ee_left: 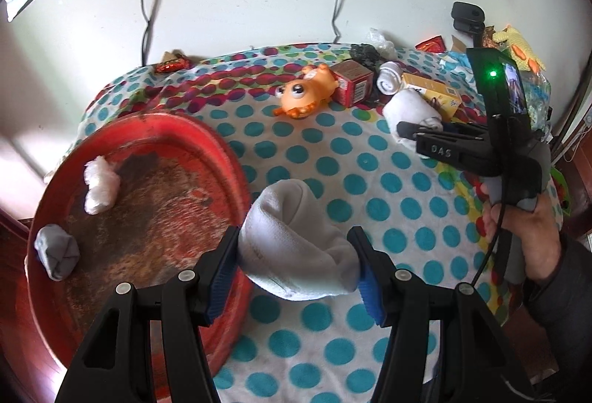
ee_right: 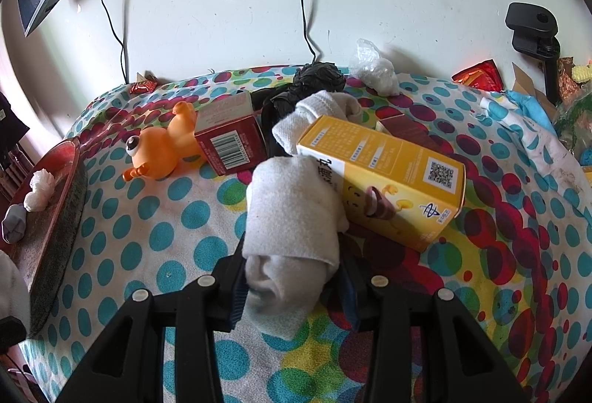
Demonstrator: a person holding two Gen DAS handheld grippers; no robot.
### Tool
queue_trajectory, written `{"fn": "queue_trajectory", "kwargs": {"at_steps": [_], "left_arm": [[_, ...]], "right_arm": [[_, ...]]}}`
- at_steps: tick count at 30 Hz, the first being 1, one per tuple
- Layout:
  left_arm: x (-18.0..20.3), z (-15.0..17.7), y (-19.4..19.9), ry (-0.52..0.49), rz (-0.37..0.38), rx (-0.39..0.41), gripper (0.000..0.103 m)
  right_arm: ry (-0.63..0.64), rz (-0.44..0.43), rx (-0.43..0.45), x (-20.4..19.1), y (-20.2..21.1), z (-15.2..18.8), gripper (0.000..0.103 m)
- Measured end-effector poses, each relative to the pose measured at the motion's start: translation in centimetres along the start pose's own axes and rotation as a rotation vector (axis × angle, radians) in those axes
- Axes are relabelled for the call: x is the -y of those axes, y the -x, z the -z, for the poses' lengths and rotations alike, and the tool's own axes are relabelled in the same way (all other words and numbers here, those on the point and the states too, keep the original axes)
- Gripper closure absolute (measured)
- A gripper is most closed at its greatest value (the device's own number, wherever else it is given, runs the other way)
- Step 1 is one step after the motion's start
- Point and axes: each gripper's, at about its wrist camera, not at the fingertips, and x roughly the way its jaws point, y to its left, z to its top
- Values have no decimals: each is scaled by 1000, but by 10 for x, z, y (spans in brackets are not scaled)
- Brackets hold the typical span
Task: Organize objects
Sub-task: 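Carry the white sock into the red tray with the left gripper and release it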
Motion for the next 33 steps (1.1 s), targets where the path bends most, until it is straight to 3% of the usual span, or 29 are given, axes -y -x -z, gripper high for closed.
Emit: {"fn": "queue_trajectory", "kwargs": {"at_steps": [8, 13, 18, 33], "left_arm": [[-73, 16, 8, 134, -87, -13, 48], [-127, 29, 4, 212, -190, -29, 47], [-170, 43, -6, 298, -231, -61, 47], [-203, 61, -17, 336, -275, -84, 47]], "right_arm": [[6, 4, -1, -1, 0, 0, 61], [8, 6, -1, -1, 0, 0, 61], [15, 11, -2, -2, 0, 0, 61], [28, 26, -3, -4, 0, 0, 61]]}}
